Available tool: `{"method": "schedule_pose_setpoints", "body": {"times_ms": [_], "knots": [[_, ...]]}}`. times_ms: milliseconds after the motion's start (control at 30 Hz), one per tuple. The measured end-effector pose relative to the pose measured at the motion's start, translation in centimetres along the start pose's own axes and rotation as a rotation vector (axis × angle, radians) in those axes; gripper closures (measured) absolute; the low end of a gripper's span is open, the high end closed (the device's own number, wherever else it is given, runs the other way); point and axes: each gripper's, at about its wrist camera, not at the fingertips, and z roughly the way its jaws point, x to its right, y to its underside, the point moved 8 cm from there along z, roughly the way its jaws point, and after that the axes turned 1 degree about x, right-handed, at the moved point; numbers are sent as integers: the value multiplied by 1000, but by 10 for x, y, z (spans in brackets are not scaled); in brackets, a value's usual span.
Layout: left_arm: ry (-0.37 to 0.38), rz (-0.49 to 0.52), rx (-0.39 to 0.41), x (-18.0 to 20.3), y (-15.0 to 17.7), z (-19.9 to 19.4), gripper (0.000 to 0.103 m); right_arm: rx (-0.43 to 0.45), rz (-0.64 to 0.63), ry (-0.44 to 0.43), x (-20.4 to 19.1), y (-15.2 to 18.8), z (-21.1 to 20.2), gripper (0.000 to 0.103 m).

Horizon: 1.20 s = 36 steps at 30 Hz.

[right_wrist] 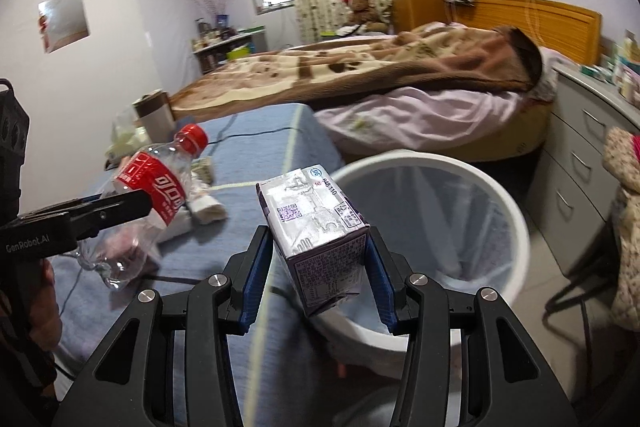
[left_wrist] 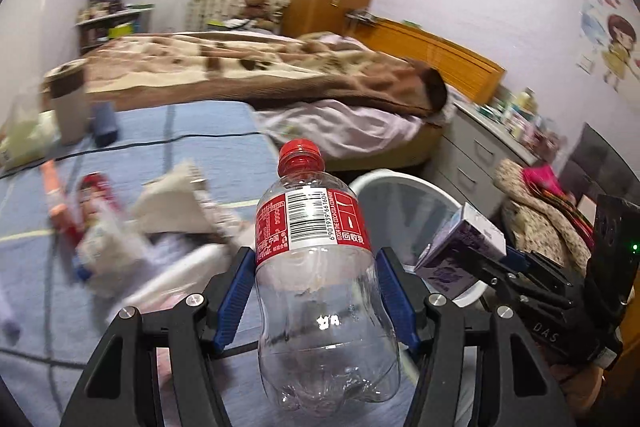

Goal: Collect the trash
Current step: 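Carry the bottle with left tool while right tool carries the carton over the wastebasket, then open left tool dropping the bottle while right tool drops the carton into the wastebasket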

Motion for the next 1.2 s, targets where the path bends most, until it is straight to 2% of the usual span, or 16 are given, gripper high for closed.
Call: {"method": "schedule_pose_setpoints", "body": {"times_ms": [300, 667, 1000, 1200], "knots": [[115, 69, -85, 56, 4, 58, 41, -26, 52, 57, 35, 9, 4, 55], [158, 90, -179, 79, 11, 106, 40, -71, 75, 81, 54, 19, 9, 55], [167, 61, -128, 75, 1, 97, 37, -47, 96, 114, 60, 15, 3, 55], [139, 55, -86, 65, -3, 79, 37, -19, 88, 68, 49, 9, -1, 54]]}}
